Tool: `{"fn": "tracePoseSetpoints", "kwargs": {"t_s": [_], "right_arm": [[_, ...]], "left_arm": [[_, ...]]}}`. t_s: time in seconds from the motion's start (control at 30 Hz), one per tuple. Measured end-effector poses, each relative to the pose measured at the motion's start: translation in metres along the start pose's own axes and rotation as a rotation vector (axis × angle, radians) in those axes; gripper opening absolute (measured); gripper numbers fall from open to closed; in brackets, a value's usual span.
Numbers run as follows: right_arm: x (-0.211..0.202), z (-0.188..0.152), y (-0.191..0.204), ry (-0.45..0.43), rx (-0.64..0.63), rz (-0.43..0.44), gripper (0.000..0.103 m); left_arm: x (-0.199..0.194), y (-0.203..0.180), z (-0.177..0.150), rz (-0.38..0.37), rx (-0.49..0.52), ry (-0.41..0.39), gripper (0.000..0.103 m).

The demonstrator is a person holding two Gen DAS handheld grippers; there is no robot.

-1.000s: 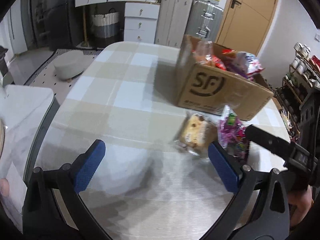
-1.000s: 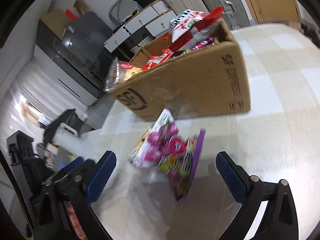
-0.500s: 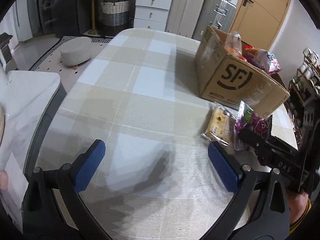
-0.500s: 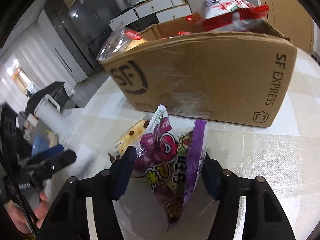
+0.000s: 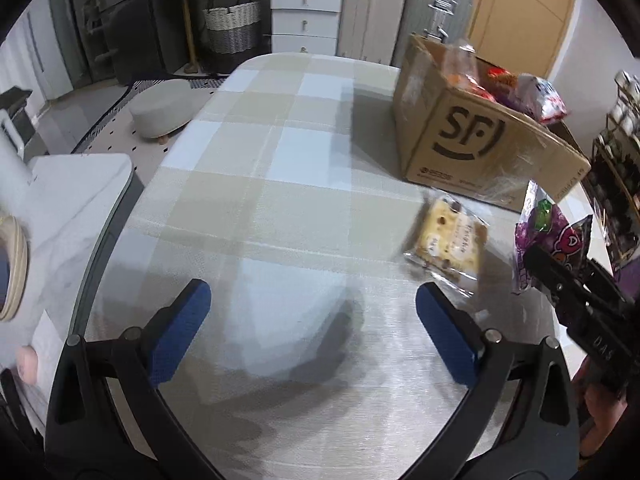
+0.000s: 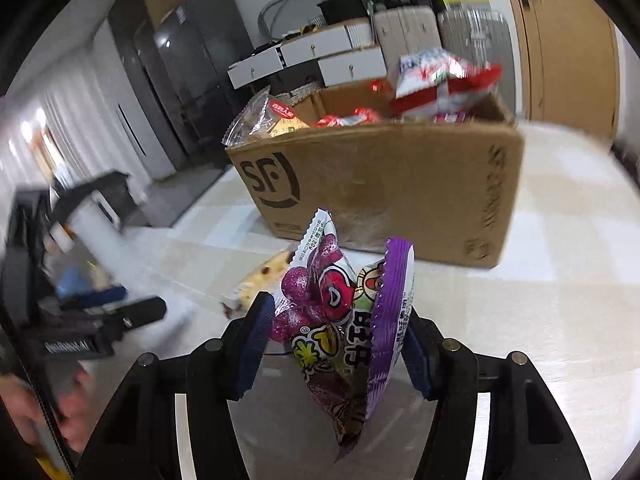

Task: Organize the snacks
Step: 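Grasp the cream biscuit pack with the left tool while the right tool grasps the purple grape candy bag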

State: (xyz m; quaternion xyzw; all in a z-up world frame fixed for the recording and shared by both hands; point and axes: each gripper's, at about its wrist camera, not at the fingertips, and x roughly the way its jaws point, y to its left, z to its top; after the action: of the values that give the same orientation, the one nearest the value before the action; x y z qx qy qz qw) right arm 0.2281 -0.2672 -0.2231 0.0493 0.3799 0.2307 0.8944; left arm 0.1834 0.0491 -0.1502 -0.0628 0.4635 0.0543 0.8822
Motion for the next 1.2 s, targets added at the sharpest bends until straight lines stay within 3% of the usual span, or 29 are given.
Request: {"fn": "tracePoseSetpoints", "kwargs": {"t_s": [0.3, 0.73, 0.93, 1.03, 1.2], "right_arm": [[-0.038, -0.009, -0.005, -0.095, -0.045, -0.014, 0.061], [-0.054, -0.015, -0.03, -0.104, 0.038, 0.004, 0.061], [-0.055, -0.015, -0.032, -0.106, 0.052, 0.014, 0.061], [-0.053, -0.014, -0.032, -0.104, 0.053, 0.016, 0.061], [-0.05, -0.014, -0.032, -0.1, 0.061, 0.019, 0.061]], "left_arm": [[0.013, -0.042, 0.016, -0.018, 0.113, 0.011, 0.102], [0.062, -0.091, 0.04, -0.085, 0.261, 0.095, 0.101], [0.07, -0.105, 0.036, -0.133, 0.312, 0.122, 0.085], [0.063, -0.107, 0.036, -0.164, 0.331, 0.109, 0.057], [0.06, -0.107, 0.037, -0.188, 0.347, 0.119, 0.055]]}}
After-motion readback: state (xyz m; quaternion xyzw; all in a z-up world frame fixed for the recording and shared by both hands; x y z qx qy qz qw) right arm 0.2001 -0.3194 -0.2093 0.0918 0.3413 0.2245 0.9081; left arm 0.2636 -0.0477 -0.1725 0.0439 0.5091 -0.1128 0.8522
